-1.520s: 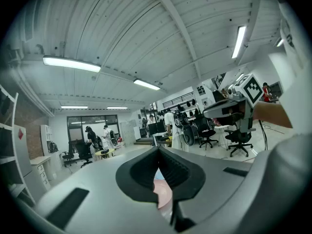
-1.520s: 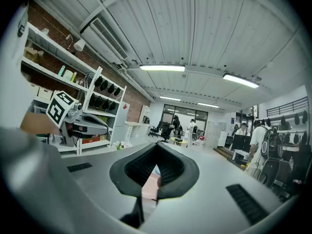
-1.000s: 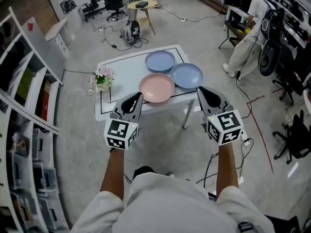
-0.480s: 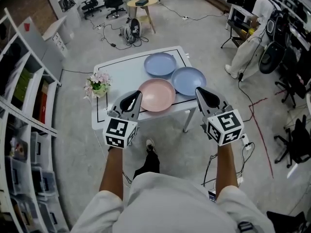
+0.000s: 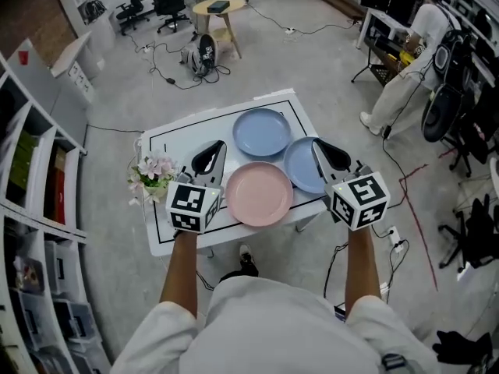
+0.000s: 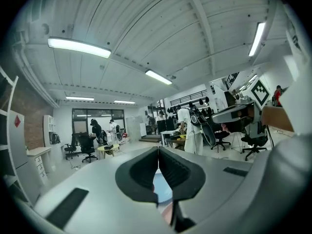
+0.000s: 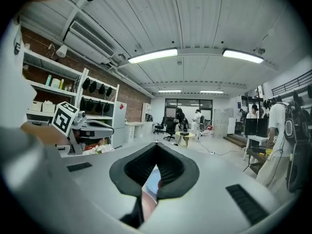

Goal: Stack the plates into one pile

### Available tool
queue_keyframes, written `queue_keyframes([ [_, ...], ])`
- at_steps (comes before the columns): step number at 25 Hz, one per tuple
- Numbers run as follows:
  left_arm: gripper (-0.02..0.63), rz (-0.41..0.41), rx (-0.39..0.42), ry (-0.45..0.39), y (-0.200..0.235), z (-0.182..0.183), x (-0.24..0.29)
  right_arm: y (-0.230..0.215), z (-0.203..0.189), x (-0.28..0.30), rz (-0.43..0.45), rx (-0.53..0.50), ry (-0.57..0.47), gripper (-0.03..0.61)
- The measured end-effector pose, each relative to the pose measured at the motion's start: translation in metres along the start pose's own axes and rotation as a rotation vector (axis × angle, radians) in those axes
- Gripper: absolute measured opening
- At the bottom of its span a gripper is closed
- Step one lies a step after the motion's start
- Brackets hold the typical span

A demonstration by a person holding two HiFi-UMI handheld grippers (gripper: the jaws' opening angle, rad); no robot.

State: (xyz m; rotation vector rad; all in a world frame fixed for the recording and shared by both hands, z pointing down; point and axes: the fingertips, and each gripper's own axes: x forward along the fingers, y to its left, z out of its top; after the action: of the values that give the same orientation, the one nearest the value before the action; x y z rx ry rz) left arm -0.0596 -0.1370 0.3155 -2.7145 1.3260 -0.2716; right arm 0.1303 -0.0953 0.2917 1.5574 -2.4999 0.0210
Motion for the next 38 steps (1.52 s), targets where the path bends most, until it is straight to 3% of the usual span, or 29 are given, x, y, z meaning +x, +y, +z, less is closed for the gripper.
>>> queue_keyframes([
  [8, 0.017, -0.091, -0.061, 0.022, 0.061, -0.018, 0.073, -0.026, -0.003, 0.089, -0.036, 0.020, 0.050, 0.014],
  [14, 0.017, -0.146, -0.050, 0.131, 0.091, -0.054, 0.122, -0.046, -0.028, 0.133, -0.016, 0.089, 0.127, 0.012],
  [17, 0.017, -0.171, -0.114, 0.153, 0.100, -0.071, 0.144, -0.060, -0.048, 0.153, -0.005, 0.110, 0.184, 0.012],
  [23, 0.017, -0.138, -0.142, 0.233, 0.107, -0.115, 0.190, -0.094, -0.072, 0.198, 0.018, 0.068, 0.193, 0.012],
  [29, 0.017, -0.158, -0.173, 0.290, 0.107, -0.155, 0.240, -0.121, -0.124, 0.262, 0.133, -0.049, 0.367, 0.012],
  [34, 0.015, -0.145, -0.201, 0.366, 0.109, -0.197, 0.274, -0.151, -0.174, 0.300, 0.160, 0.004, 0.426, 0.014],
  [38, 0.017, -0.112, -0.266, 0.449, 0.115, -0.233, 0.287, -0.169, -0.212, 0.323, 0.180, 0.040, 0.499, 0.017],
])
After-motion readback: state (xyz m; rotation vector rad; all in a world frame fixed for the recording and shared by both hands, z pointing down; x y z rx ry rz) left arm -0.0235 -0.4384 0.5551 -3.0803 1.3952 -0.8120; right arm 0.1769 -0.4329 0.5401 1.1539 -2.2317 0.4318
